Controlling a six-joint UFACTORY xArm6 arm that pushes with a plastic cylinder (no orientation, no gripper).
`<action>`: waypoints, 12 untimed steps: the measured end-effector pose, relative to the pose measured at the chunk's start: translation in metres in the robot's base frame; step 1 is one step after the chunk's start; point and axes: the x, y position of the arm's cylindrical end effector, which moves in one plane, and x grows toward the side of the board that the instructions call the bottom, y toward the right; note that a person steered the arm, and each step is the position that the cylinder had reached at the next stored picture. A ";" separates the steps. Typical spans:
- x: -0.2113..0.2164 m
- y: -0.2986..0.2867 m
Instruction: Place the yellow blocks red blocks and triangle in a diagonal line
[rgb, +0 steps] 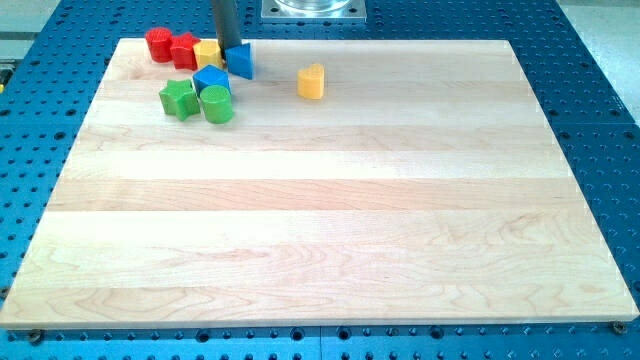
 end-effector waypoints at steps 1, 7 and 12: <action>-0.025 0.023; -0.038 -0.112; 0.013 0.105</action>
